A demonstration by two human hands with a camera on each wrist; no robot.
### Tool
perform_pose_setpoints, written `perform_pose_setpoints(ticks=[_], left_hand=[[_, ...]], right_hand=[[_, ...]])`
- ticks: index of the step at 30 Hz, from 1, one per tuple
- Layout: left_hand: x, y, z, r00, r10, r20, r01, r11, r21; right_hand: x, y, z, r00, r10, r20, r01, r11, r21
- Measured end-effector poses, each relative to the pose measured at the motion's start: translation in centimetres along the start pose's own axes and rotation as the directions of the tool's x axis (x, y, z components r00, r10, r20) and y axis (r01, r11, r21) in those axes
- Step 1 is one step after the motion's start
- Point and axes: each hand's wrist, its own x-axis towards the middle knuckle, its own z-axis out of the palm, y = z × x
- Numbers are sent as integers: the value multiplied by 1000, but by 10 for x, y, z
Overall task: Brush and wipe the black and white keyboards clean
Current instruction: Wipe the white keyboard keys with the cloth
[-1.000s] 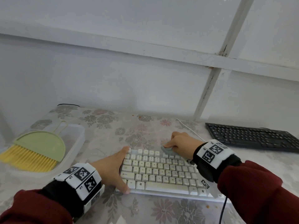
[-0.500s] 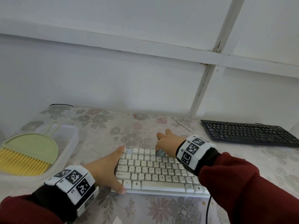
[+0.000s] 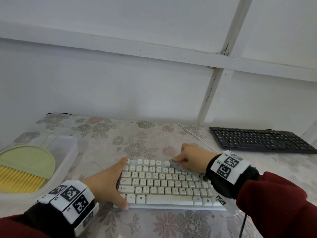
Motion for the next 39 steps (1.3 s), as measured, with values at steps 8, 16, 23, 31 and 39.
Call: perform_pose_setpoints(ticks=[8, 16, 23, 31, 39], left_hand=[[0, 1, 0, 1000, -15, 8, 15, 1000, 2], [1, -1, 0, 1000, -15, 11, 15, 1000, -5], [-1, 3, 0, 1000, -8, 17, 9, 1000, -12], [0, 2, 1, 1000, -24, 18, 24, 1000, -12], [2, -1, 2, 999, -30, 14, 31, 999, -20]], right_hand=[[4, 4, 6, 985, 82, -152, -51, 979, 196], [-7, 45, -13, 946, 316, -71, -304, 942, 144], [-27, 26, -1, 990, 112, -84, -104, 990, 96], [-2, 17, 6, 976, 217, -22, -218, 964, -154], [0, 32, -10, 960, 267, -84, -273, 960, -68]])
